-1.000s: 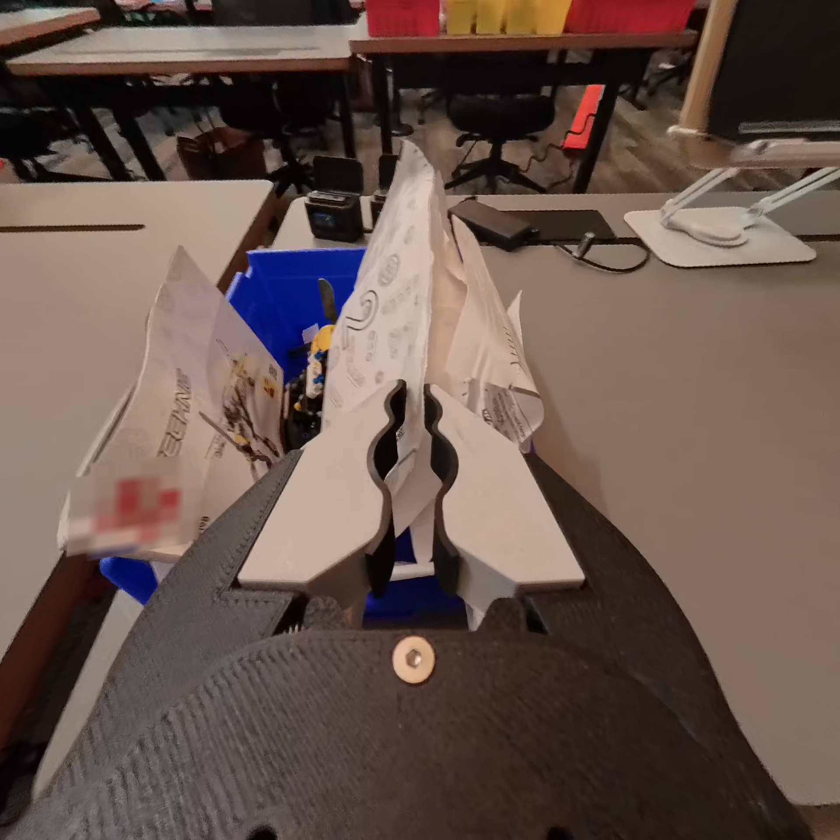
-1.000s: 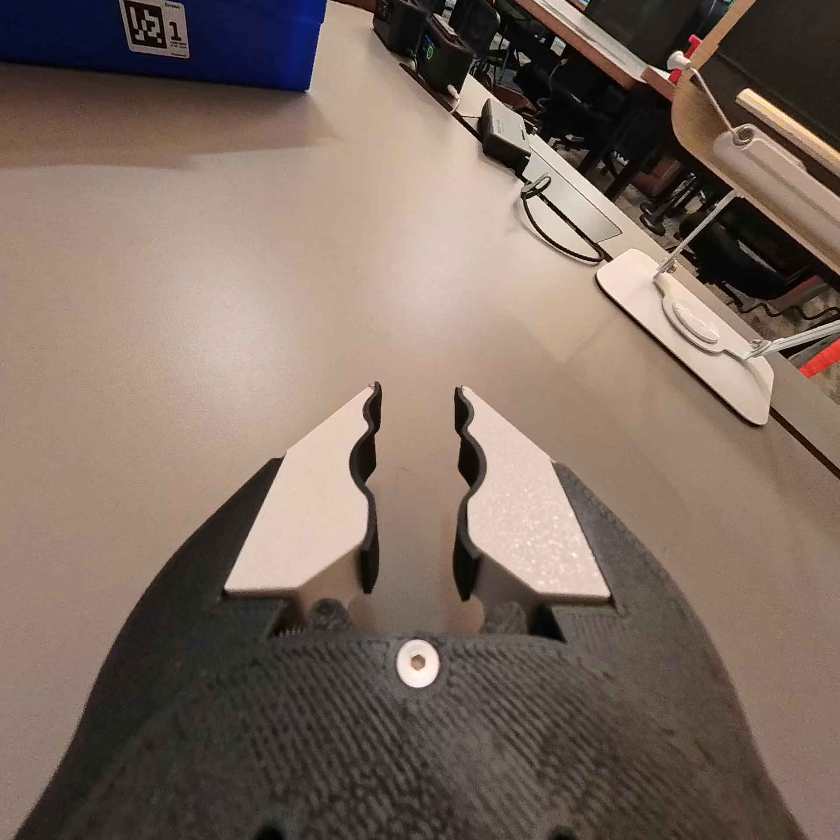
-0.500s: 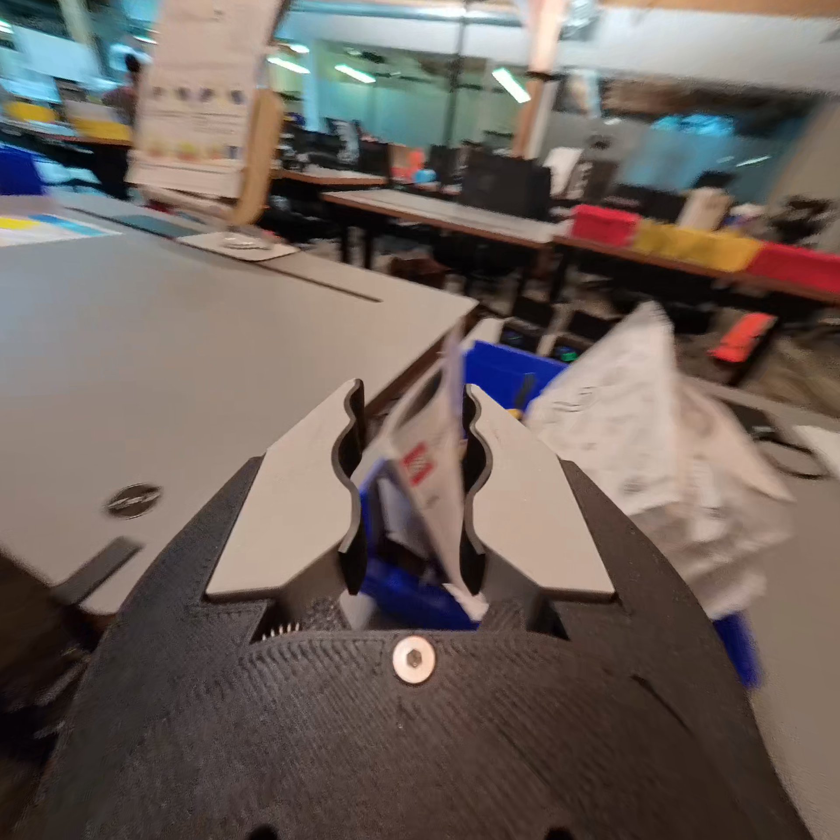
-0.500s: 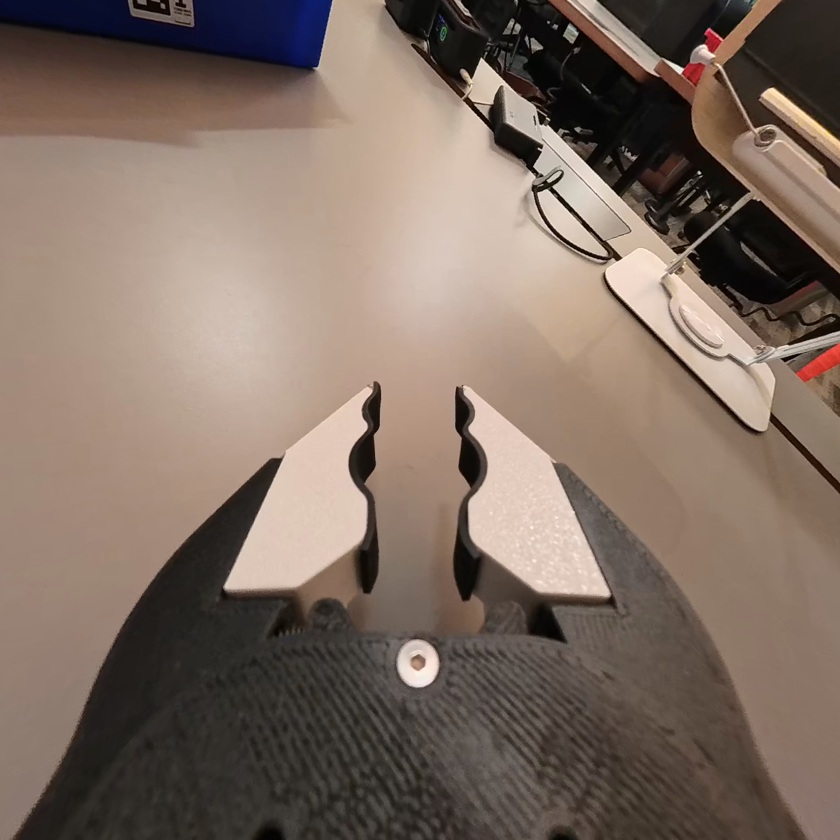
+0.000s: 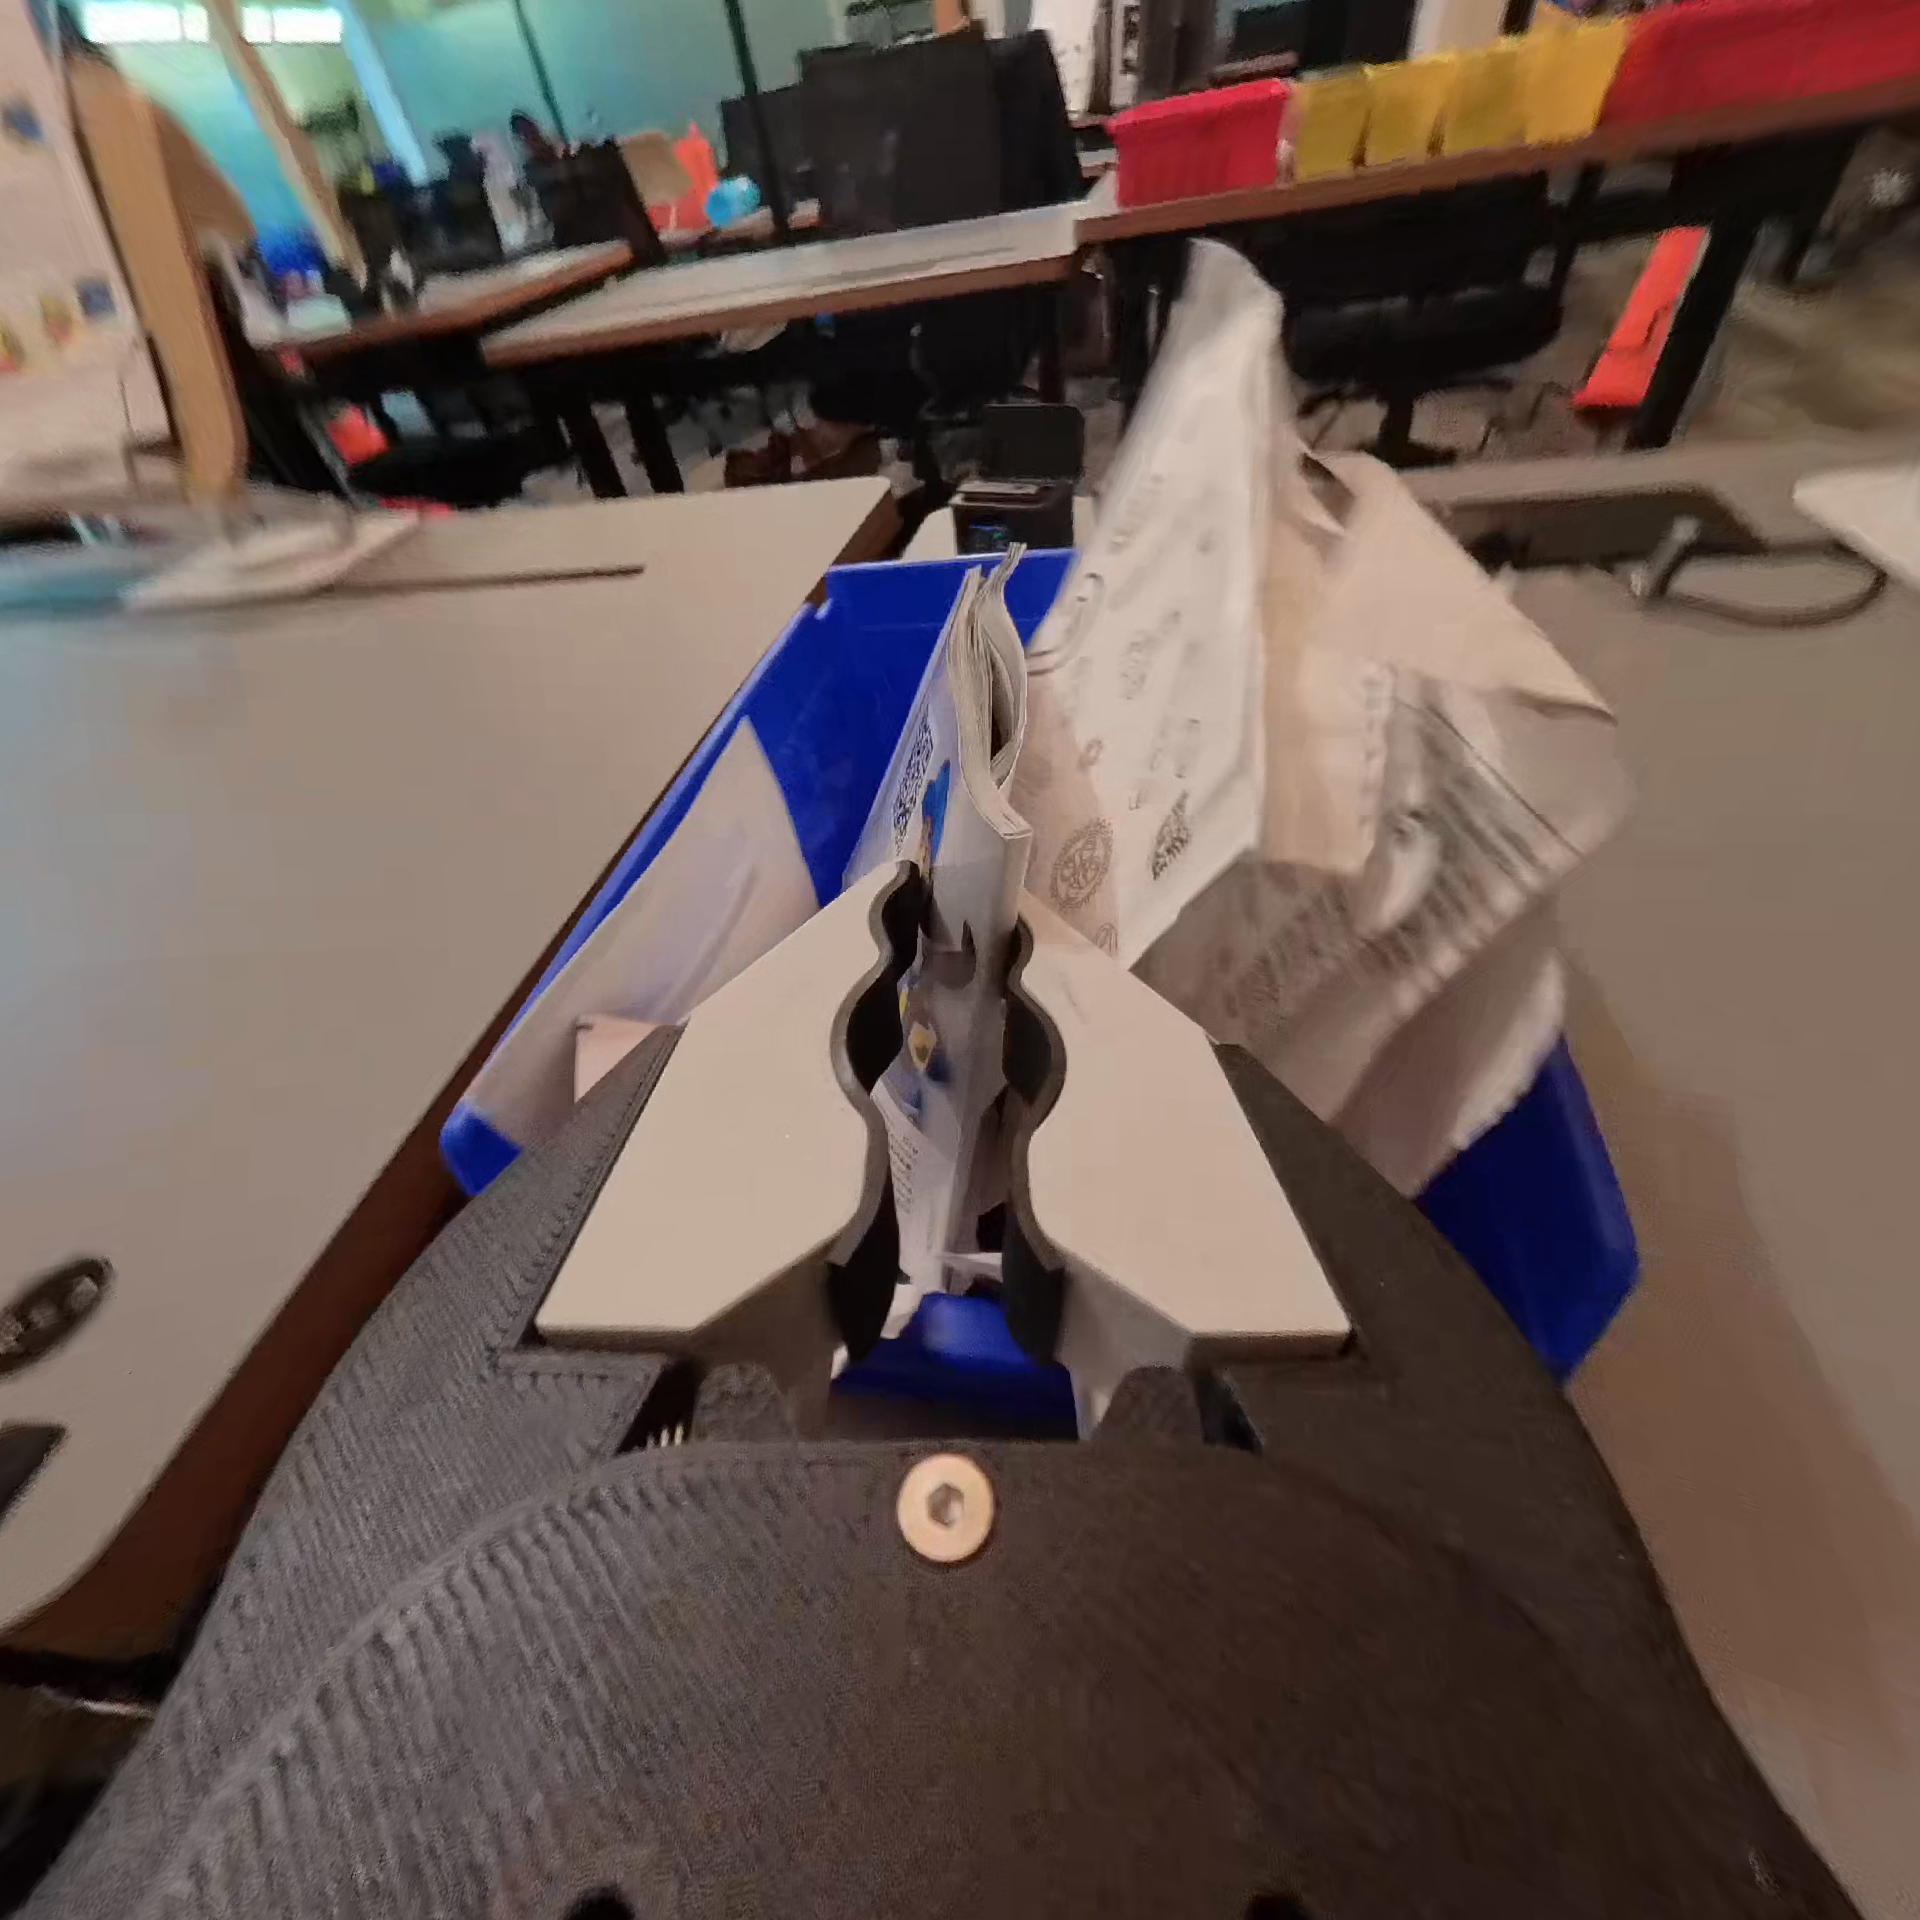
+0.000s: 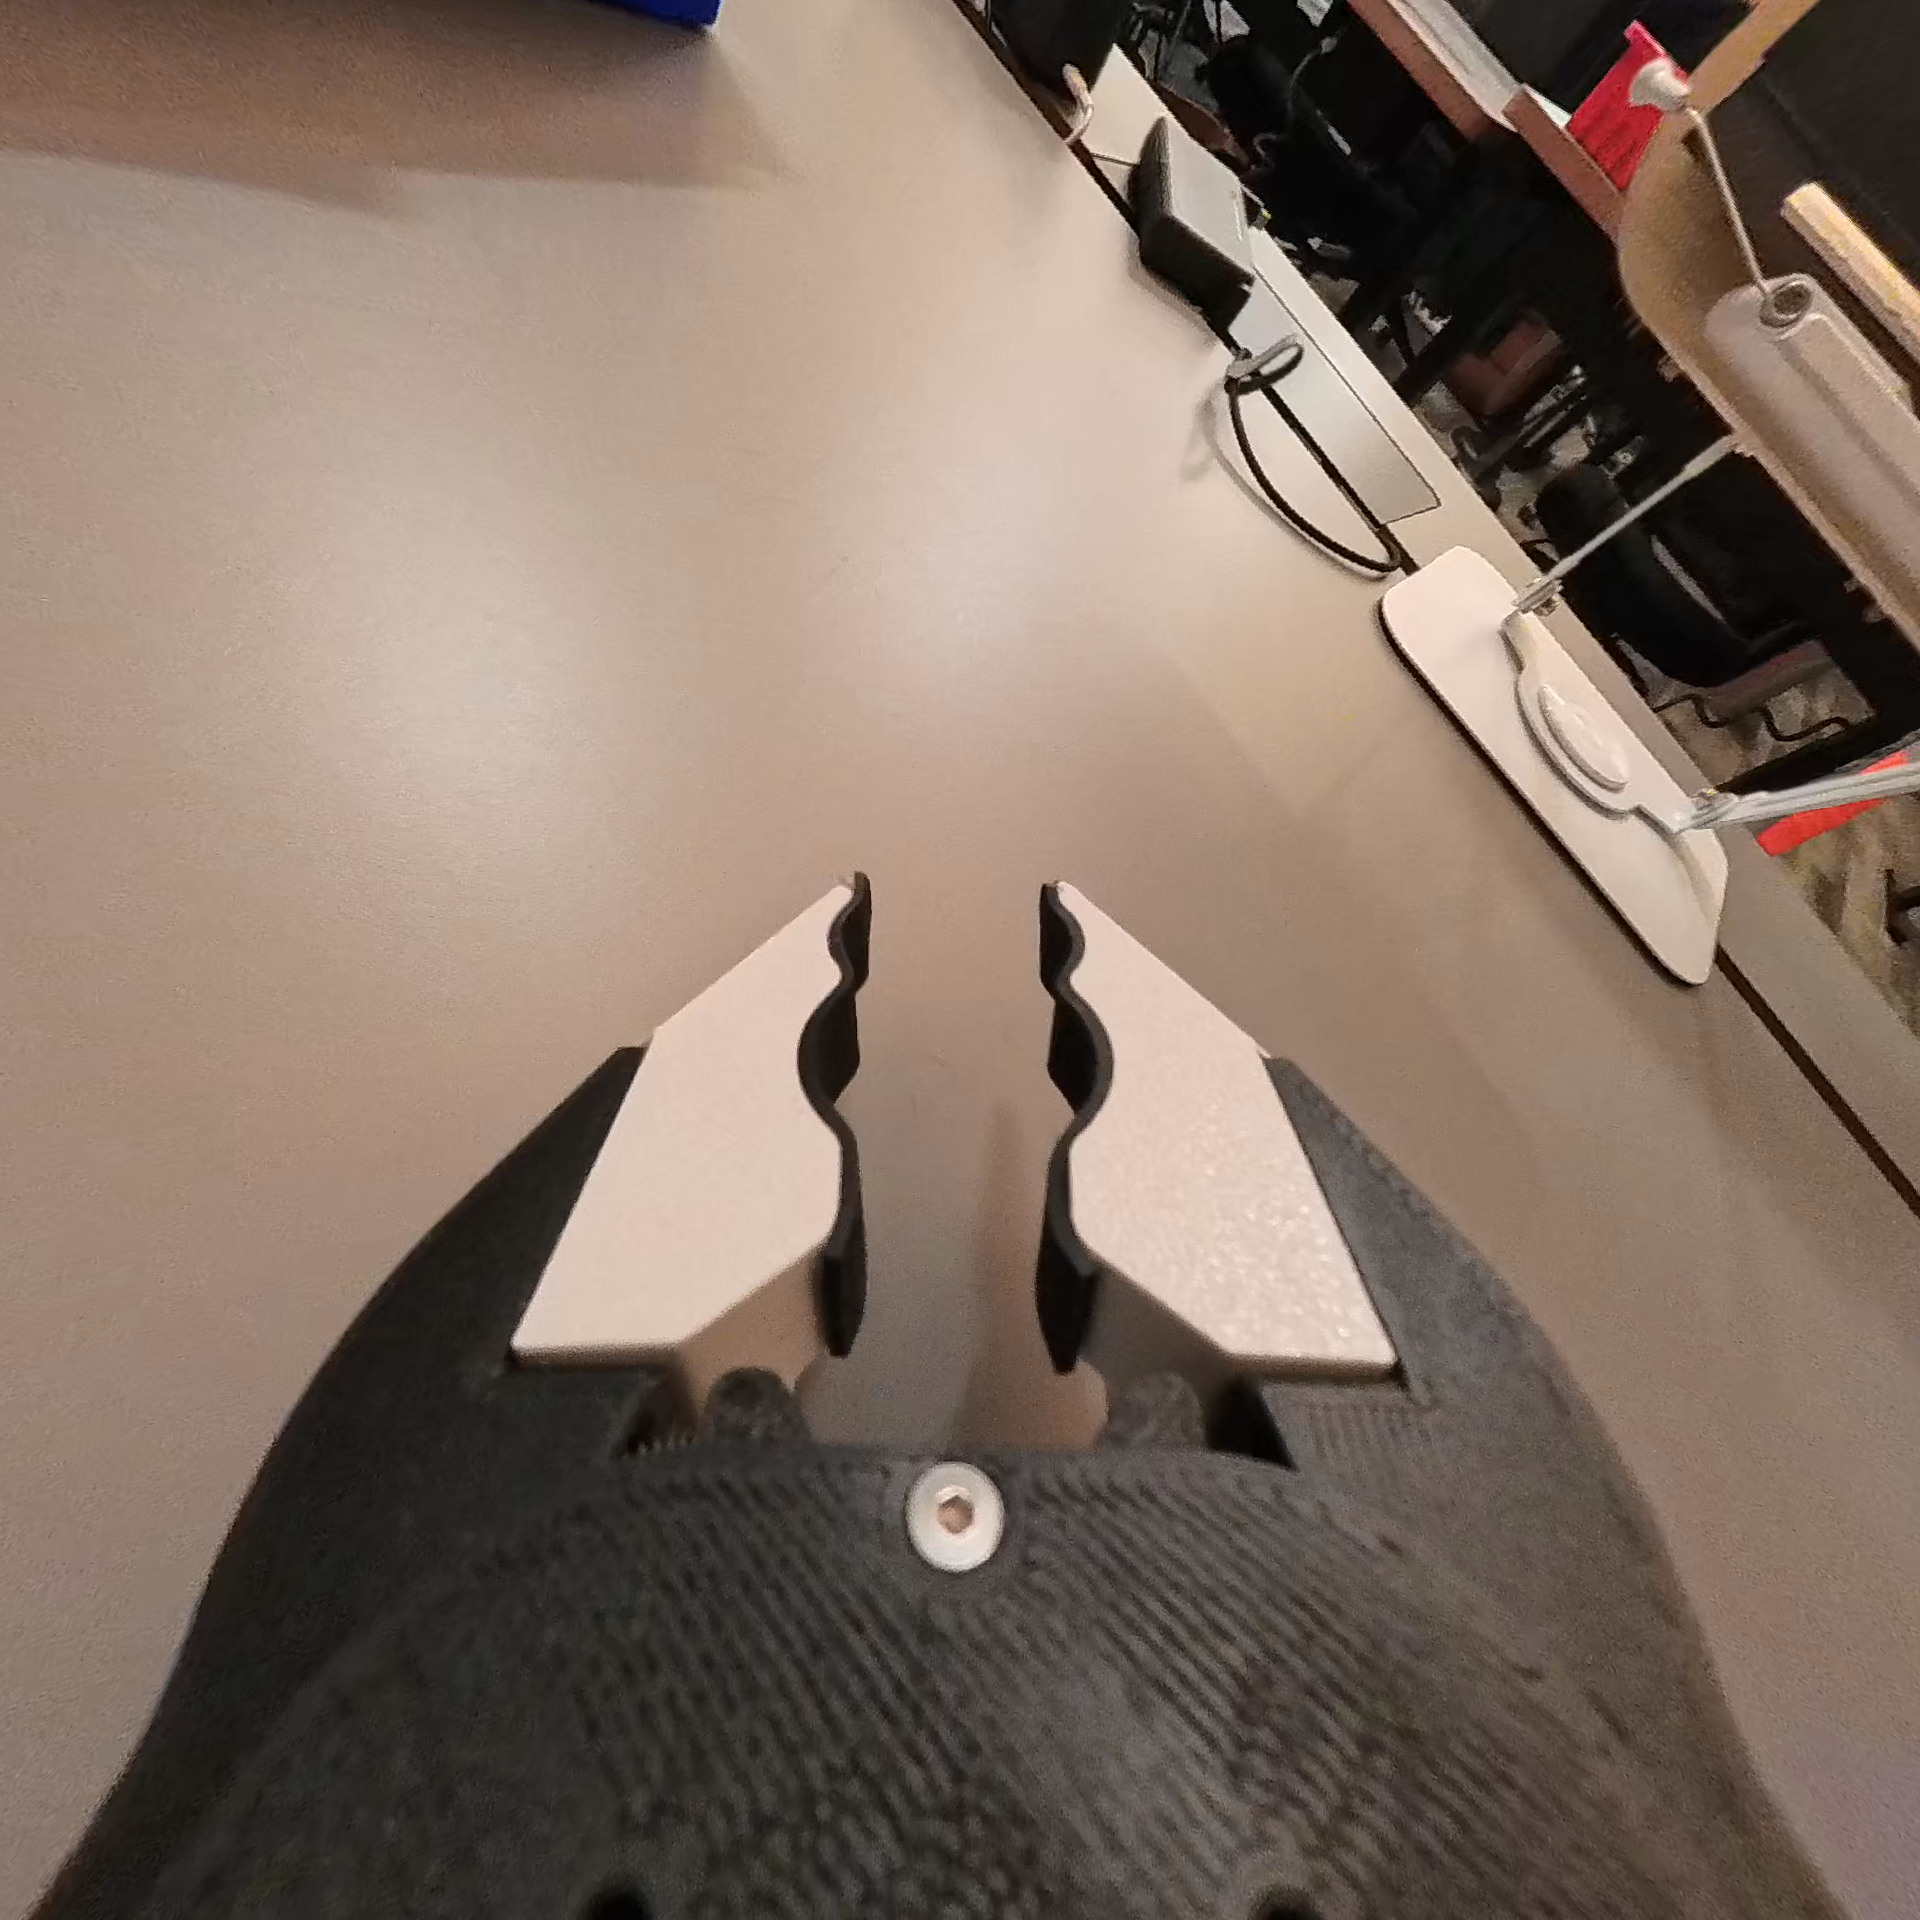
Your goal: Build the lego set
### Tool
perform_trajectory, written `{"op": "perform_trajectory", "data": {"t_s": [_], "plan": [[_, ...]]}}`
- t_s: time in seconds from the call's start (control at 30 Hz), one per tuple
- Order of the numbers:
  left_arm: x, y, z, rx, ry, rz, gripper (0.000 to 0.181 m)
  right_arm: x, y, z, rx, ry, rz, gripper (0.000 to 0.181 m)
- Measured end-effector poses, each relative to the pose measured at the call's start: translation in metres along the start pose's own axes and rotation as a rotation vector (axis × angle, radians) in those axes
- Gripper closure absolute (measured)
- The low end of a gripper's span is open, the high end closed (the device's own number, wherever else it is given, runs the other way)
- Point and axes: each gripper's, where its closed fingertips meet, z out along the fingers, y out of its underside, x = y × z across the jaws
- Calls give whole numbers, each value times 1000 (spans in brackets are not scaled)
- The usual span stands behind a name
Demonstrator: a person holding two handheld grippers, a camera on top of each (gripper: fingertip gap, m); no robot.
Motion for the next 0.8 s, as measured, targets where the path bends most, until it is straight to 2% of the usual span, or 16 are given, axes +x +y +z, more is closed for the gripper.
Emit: {"op": "perform_trajectory", "data": {"t_s": [0.1, 0.2, 0.33, 0.47, 0.63, 0.8], "plan": [[25, 5, -2, 14, -26, 219, 173, -1, 2, 6, -29, 17, -32, 150], [29, 5, -4, 46, -57, 280, 176, 0, 4, 12, -56, 35, -65, 151], [19, 1, -6, 94, -57, 225, 179, 2, 5, 21, -88, 43, -67, 152], [-9, -9, -6, 152, -100, 156, 180, 8, 3, 34, -106, 42, -35, 152], [-62, -36, -12, 268, -92, -106, 181, 15, 2, 45, -125, 45, -15, 153], [-88, -56, -22, 347, -68, -211, 181, 23, 2, 57, -154, 54, -26, 153]]}}
